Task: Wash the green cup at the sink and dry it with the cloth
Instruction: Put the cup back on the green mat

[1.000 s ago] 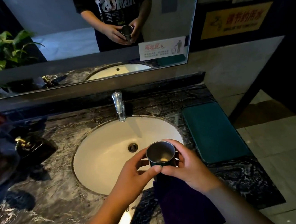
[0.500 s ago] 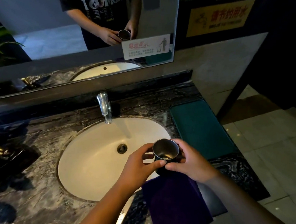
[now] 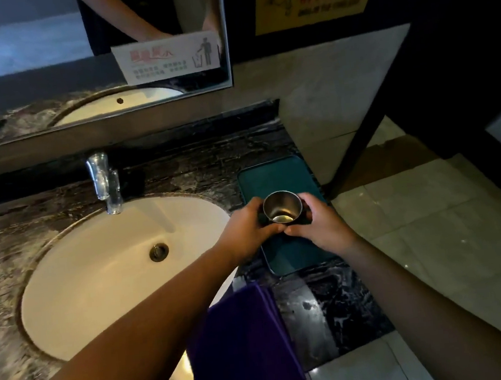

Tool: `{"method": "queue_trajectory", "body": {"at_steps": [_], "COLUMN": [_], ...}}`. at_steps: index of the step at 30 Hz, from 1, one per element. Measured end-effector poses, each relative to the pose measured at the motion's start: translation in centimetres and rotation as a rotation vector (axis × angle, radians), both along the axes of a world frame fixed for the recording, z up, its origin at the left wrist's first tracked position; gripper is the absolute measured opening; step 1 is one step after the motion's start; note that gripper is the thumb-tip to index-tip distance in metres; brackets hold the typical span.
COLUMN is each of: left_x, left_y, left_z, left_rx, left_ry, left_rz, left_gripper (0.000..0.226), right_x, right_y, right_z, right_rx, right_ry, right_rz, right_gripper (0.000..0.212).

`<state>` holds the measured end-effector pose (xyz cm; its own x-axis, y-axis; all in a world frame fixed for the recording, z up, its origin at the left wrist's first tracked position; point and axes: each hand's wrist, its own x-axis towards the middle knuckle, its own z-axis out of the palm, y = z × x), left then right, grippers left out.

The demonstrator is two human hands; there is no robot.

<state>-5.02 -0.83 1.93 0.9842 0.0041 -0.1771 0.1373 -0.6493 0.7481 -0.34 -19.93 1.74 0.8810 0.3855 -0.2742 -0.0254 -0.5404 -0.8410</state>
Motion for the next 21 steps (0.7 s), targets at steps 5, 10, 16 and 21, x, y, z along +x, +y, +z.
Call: {"method": "queue_trajectory", "body": {"at_steps": [5,10,16,21], "left_x": [2.4,3.2,3.9,3.7], "left_y": [-0.9,-1.4,-2.3,-2.4], "left_z": [-0.8,-1.1,-1.3,-1.6], "left_rx": [-0.013,-0.049,-0.088,-0.11], "left_ry": [-0.007,-0.017,-0.022,-0.024], "left_rz": [0.049,0.114,0.134,0.133], "left_gripper": [0.063,0.061,0.059,0.058], "right_x": [2.8,4.2,4.6,4.6], "right_y": [-0.1,-0.3,-0.8,-1.1], "right_z": [-0.6,-1.3,-1.9,-2.2], "right_rx": [0.008,0.032,0.09,0.09], "right_ry": [-0.063,-0.079,-0.063,-0.055], "right_rz": [0.022,0.004,-0.033,-0.023], "right_gripper": [0.055,0.06,0.06,0.058]}}
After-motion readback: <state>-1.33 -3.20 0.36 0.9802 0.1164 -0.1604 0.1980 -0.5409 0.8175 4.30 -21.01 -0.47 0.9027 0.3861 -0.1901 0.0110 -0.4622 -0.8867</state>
